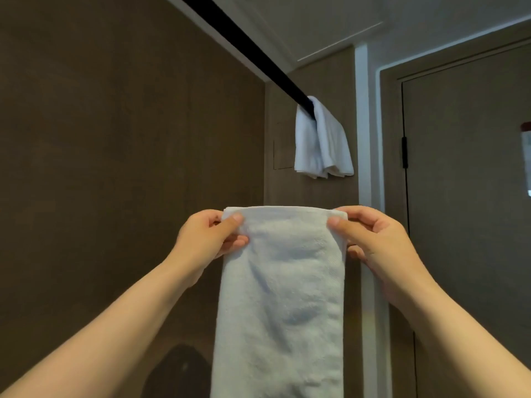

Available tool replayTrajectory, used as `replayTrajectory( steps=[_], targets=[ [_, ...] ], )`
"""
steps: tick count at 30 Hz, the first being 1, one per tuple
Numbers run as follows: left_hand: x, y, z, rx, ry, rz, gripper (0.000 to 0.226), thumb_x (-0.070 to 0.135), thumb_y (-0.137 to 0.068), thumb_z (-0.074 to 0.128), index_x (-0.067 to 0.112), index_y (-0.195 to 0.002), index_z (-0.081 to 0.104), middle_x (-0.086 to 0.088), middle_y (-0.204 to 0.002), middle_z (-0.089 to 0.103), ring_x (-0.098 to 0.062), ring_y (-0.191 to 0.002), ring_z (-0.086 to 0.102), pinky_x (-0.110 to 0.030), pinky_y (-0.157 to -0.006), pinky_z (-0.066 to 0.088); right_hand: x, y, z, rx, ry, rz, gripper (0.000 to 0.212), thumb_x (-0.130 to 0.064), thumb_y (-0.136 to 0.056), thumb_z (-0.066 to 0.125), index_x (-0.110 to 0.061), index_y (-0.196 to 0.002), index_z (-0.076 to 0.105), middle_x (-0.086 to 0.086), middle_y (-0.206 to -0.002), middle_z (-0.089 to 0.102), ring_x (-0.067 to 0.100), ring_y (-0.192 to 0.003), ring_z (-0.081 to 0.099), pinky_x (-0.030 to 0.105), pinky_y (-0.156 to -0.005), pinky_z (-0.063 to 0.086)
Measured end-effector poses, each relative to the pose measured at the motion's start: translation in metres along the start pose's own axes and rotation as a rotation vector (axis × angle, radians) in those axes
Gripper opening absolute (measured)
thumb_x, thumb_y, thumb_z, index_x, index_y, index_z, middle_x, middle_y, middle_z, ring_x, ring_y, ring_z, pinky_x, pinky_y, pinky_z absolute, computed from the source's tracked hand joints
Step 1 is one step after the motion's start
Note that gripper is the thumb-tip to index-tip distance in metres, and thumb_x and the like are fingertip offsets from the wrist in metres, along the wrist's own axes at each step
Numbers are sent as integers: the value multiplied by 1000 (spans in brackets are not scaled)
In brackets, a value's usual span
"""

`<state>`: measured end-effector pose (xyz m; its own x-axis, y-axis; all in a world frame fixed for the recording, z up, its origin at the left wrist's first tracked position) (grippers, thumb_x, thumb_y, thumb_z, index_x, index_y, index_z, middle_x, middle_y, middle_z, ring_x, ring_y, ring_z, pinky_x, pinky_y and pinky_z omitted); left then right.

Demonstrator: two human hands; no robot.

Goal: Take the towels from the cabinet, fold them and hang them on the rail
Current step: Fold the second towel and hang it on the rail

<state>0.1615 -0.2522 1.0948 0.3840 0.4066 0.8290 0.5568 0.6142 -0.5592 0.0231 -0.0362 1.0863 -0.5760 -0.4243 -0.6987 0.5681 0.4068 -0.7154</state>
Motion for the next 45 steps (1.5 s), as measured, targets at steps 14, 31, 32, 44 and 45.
replayTrajectory(
  steps=[14,31,32,44,45],
  targets=[
    [-76,39,30,-79,-93,101,12,26,-88,69,15,-92,73,-7,-90,73,-25,-92,69,-35,-82,58,51,-28,34,-72,-95,322,11,-12,-89,67,-10,-98,74,6,-99,68,7,-76,72,23,-72,59],
    [-68,29,85,134,-628,457,23,18,-101,46,10,-89,65,1,-75,64,-14,-70,57,-35,-65,45,51,-36,1,-320,-135,221,29,-21,-89,70,-19,-117,65,1,-104,74,11,-90,73,17,-73,56],
    [-67,26,85,143,-614,419,25,18,-101,46,9,-88,66,-1,-76,65,-15,-72,58,-37,-68,46,55,-35,-6,-325,-112,219,34,-22,-89,70,-21,-122,63,0,-107,73,11,-93,72,19,-78,57],
    [-47,31,79,156,-612,384,30,21,-100,42,5,-87,65,-7,-83,66,-15,-77,57,-23,-69,44,160,22,-40,-249,16,636,109,-75,-59,64,-27,-151,29,0,-151,41,22,-128,51,44,-109,41],
    [-45,30,78,164,-607,390,31,20,-100,42,2,-88,64,-10,-85,65,-18,-78,57,-24,-67,43,167,23,-36,-307,-85,705,104,-74,-61,65,-21,-146,39,1,-144,51,23,-125,54,46,-110,40]
  ],
)
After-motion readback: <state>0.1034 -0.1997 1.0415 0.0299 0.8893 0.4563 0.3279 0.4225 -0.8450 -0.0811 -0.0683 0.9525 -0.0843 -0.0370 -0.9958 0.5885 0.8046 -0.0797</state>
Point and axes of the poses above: each hand's wrist, its own y-axis away from the middle knuckle, its own z-axis out of the palm, x = y × z, the point moved 1 cm from there along -y, towards the middle knuckle
